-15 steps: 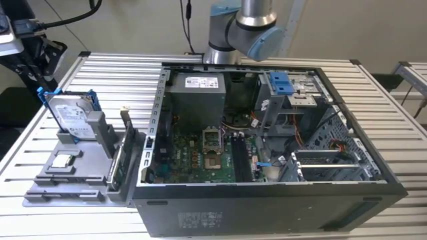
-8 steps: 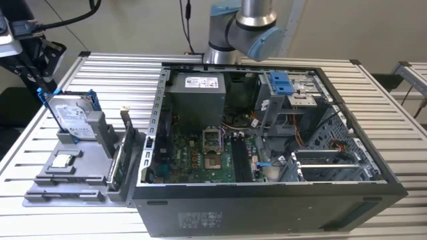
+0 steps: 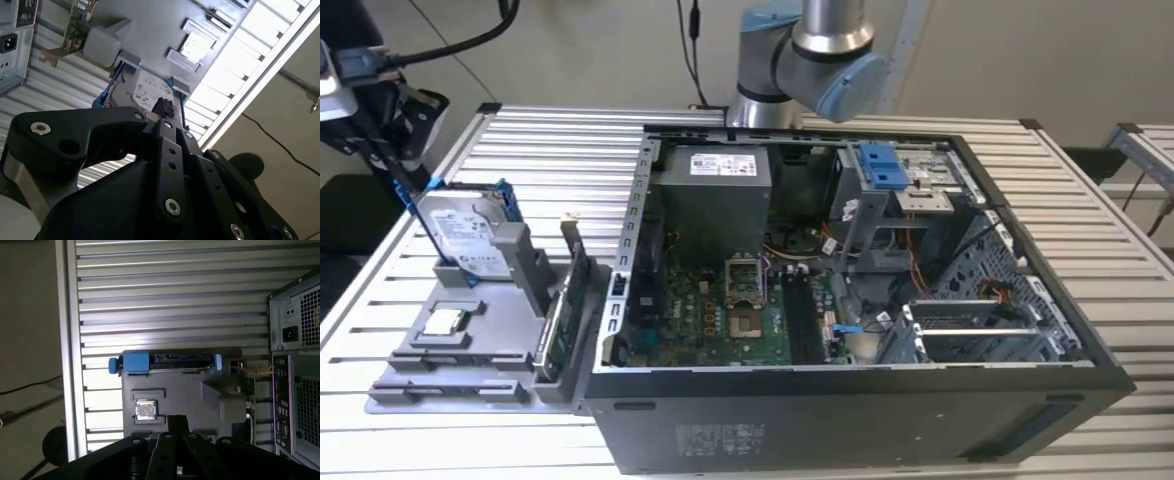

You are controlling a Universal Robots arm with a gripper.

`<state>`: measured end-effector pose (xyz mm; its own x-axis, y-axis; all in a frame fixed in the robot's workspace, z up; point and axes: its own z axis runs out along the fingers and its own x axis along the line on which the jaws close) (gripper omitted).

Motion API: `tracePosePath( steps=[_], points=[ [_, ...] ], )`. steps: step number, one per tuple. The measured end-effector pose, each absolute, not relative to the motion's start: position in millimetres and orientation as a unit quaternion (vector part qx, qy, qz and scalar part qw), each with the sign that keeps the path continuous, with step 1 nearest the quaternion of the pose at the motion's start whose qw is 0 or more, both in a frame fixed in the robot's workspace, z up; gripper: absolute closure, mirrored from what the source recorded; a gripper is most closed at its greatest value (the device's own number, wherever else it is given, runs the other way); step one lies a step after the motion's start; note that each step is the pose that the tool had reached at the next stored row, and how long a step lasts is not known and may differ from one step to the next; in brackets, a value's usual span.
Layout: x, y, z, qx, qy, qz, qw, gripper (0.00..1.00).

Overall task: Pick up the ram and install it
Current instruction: 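Reach for the ram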

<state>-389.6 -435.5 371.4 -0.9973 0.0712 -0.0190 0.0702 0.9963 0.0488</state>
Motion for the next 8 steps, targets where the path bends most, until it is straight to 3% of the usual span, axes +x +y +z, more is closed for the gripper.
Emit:
tracePosePath(
  steps=[8],
  points=[
    [-390,-448,371,0.035,0.999,0.024,0.010,0.89]
  ],
)
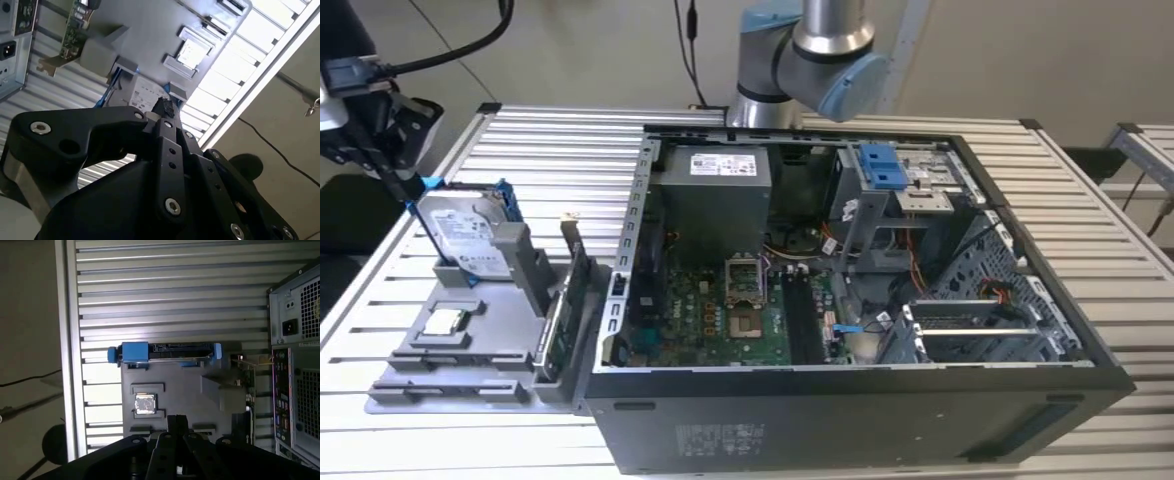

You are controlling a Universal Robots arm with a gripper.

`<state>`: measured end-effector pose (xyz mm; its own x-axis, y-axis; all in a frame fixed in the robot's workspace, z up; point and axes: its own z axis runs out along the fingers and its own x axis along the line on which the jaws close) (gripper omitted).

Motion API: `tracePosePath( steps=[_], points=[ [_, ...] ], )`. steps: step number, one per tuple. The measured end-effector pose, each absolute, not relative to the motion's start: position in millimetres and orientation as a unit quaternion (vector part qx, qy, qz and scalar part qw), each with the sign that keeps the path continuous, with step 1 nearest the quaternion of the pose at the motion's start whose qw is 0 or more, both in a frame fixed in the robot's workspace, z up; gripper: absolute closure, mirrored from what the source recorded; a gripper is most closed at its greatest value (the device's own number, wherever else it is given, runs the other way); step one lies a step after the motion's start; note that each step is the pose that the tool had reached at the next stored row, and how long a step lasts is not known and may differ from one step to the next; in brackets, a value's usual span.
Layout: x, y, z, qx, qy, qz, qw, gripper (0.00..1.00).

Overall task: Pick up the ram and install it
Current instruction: 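Reach for the ram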

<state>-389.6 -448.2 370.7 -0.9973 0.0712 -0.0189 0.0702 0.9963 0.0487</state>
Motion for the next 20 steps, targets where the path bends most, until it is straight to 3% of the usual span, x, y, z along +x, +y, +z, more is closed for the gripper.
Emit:
tracePosePath(
  steps=[20],
  points=[
    [-390,-496,368,0.035,0.999,0.024,0.010,0.89]
  ],
)
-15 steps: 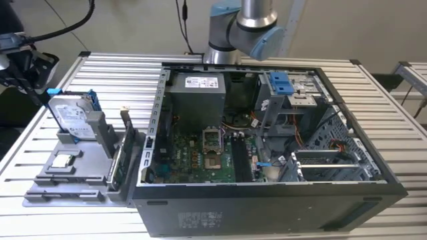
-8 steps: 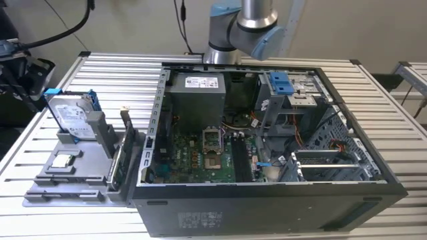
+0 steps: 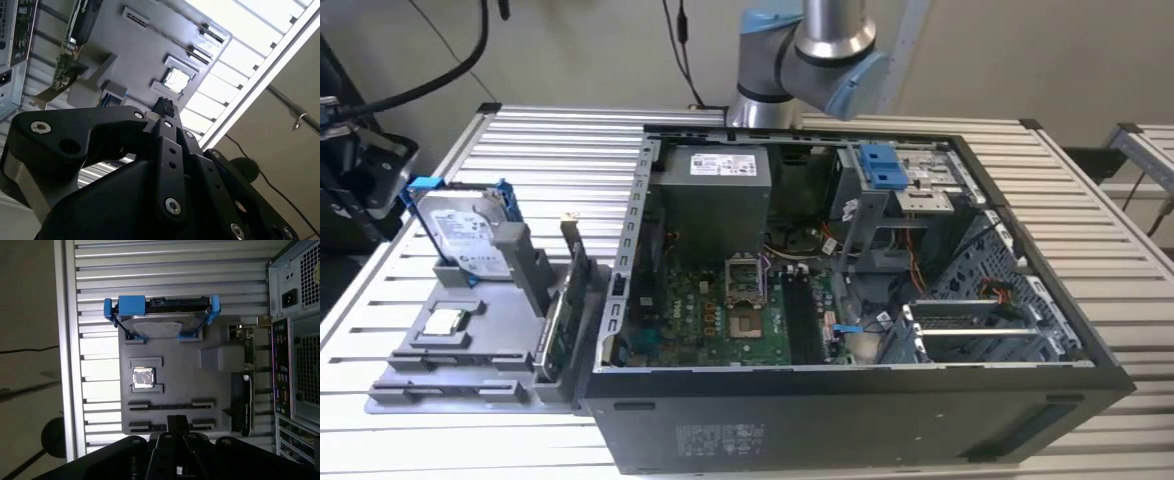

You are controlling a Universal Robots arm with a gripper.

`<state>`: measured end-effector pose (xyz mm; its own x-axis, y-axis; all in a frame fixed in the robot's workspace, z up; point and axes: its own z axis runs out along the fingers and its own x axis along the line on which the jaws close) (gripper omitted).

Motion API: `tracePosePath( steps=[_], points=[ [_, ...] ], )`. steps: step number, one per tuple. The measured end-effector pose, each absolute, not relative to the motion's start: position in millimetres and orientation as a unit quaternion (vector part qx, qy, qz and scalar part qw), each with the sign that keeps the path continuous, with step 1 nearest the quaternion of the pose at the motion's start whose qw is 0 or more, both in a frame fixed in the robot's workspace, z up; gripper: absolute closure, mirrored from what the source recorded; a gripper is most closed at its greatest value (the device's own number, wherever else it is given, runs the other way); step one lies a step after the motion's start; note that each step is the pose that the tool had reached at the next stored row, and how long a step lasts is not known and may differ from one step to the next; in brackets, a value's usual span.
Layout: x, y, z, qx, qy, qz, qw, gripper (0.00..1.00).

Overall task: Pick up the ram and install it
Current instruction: 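Reach for the ram, then pick up the ram and move it above insertion slot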

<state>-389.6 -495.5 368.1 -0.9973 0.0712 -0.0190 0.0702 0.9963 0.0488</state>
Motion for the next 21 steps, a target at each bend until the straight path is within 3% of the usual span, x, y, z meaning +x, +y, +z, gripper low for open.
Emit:
tracePosePath(
  steps=[21],
  points=[
    [-390,-553,365,0.035,0.999,0.024,0.010,0.89]
  ],
)
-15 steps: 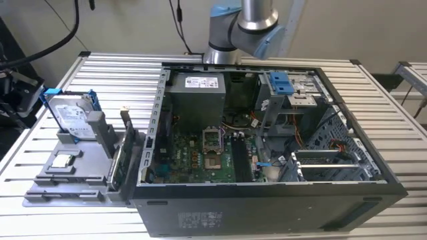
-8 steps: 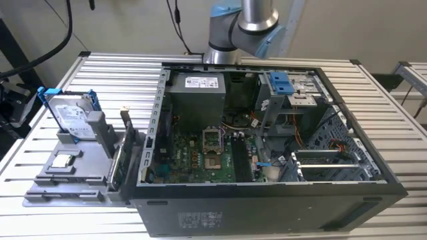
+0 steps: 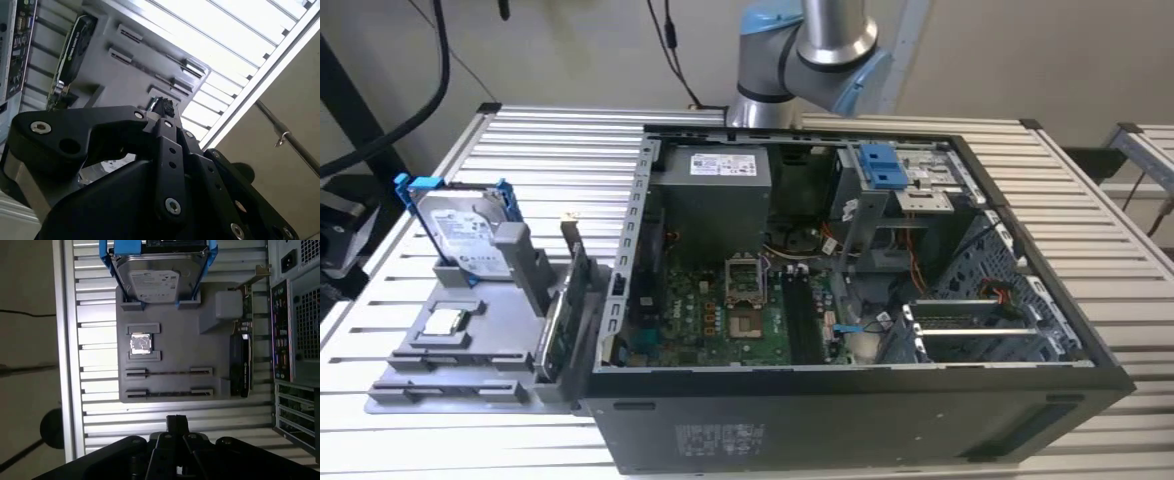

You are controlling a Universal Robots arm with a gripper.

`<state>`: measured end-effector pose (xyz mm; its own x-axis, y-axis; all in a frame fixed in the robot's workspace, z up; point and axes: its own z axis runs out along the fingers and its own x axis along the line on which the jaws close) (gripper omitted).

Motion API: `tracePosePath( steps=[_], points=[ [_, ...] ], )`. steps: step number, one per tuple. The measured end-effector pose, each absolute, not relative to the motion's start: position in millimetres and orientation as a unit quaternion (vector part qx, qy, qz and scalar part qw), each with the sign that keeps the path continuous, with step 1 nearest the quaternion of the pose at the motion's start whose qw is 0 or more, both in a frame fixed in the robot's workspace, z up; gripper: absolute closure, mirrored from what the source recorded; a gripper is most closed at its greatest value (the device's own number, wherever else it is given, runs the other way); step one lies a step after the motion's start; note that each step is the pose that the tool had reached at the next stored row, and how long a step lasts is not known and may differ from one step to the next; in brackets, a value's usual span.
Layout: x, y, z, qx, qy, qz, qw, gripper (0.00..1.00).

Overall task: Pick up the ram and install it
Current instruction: 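Pick up the ram and move it above insertion slot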

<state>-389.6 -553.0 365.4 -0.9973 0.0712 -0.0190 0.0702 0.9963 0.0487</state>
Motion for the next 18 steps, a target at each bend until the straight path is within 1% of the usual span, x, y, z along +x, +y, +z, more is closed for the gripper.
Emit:
tracePosePath(
  steps=[18],
  points=[
    [-390.0,-553.5,365.2,0.025,0.999,0.024,0.010,0.89]
  ],
)
